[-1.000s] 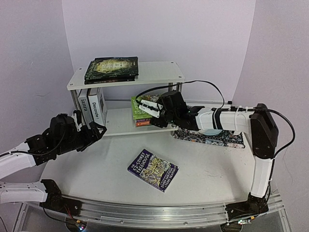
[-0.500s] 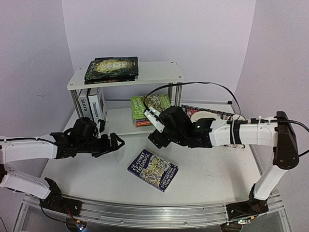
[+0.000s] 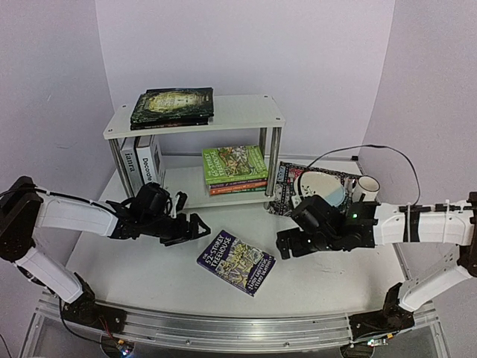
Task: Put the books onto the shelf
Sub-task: Adjust the book at the center of the board.
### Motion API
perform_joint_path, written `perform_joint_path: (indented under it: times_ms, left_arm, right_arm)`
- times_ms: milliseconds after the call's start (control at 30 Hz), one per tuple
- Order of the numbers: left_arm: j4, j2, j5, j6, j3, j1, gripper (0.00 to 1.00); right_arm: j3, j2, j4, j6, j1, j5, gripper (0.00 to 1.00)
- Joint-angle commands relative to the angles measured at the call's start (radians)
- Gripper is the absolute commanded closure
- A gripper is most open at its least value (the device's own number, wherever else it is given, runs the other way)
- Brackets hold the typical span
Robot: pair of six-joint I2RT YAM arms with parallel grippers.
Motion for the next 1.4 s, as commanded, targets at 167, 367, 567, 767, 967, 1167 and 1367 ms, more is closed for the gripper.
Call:
perform_joint_path:
  times_ms: [167,367,567,767,967,1167,1367]
  left_arm:
    - [0.079,0.079,0.073,0.037,0.038,-0.003,0.08]
    - [0.078,0.113,0.077,0.045,0.054,-0.020,0.08]
    - [0.078,0.143,0.110,0.049,0.056,-0.028,0.08]
    - [0.078,0.184,0.128,0.049,0.069,-0.044,0.10]
    - [0.079,0.237,0.141,0.045,0.087,-0.054,0.11]
    - [0.084,0.274,0.164,0.038,0.115,-0.066,0.16]
    - [0.086,0.301,0.189,0.034,0.129,-0.070,0.27]
  right_arm:
    - [-0.111,-0.043,0.017,0.285,0.002,-0.141,0.02]
    - [-0.097,0.035,0.086,0.337,0.003,-0.233,0.02]
    - [-0.159,0.060,0.230,0.428,0.012,-0.271,0.02]
    - [-0.178,0.088,0.263,0.494,0.031,-0.260,0.05]
    - [-0.237,0.107,0.385,0.560,0.049,-0.272,0.13]
    - [-0.201,0.149,0.386,0.539,0.049,-0.276,0.20]
    - [-0.181,0.195,0.395,0.538,0.049,-0.291,0.32]
